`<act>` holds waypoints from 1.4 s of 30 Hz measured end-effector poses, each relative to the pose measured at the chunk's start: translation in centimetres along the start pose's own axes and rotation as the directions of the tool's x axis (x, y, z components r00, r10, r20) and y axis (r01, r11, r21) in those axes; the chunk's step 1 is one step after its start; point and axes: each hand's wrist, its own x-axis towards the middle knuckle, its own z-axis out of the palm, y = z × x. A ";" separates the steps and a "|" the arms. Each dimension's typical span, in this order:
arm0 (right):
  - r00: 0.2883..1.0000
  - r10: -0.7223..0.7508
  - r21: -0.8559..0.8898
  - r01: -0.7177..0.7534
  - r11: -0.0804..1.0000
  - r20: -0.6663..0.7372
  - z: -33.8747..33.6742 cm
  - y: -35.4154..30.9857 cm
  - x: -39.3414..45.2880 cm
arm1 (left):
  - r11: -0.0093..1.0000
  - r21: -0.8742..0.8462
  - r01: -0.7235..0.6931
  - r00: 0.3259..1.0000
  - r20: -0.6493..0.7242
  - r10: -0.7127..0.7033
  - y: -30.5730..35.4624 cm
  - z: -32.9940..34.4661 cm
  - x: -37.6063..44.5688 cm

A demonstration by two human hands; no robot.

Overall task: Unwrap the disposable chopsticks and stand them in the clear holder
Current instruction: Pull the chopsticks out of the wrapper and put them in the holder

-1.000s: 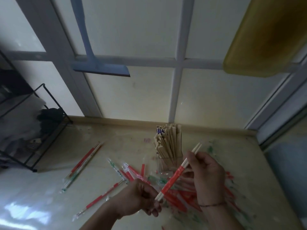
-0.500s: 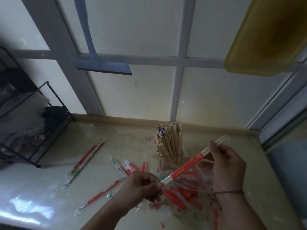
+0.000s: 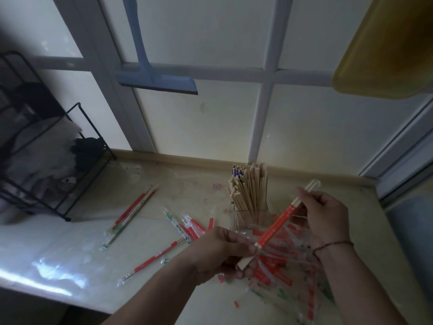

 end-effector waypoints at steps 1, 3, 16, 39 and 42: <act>1.000 0.012 0.016 -0.012 1.000 -0.003 0.1 0.1 0.0 | 1.000 0.000 0.001 1.000 -0.005 -0.001 0.0 0.1 0.0; 1.000 0.020 0.029 -0.020 0.999 -0.006 0.0 0.0 -0.1 | 1.000 0.021 -0.014 1.000 -0.013 0.014 0.0 0.1 0.0; 0.981 -0.159 -0.129 0.173 0.976 0.108 2.8 0.1 -5.2 | 0.966 0.216 -0.146 0.989 0.027 0.144 -0.1 1.2 -0.7; 0.769 0.072 -0.241 0.109 0.964 0.636 2.4 2.2 -11.3 | 0.723 -0.481 -0.496 0.798 -0.581 0.160 2.0 -0.2 0.7; 0.784 0.091 -0.243 0.078 0.967 0.614 3.0 2.4 -11.3 | 0.715 -0.496 -0.494 0.797 -0.587 0.143 1.6 -0.2 0.7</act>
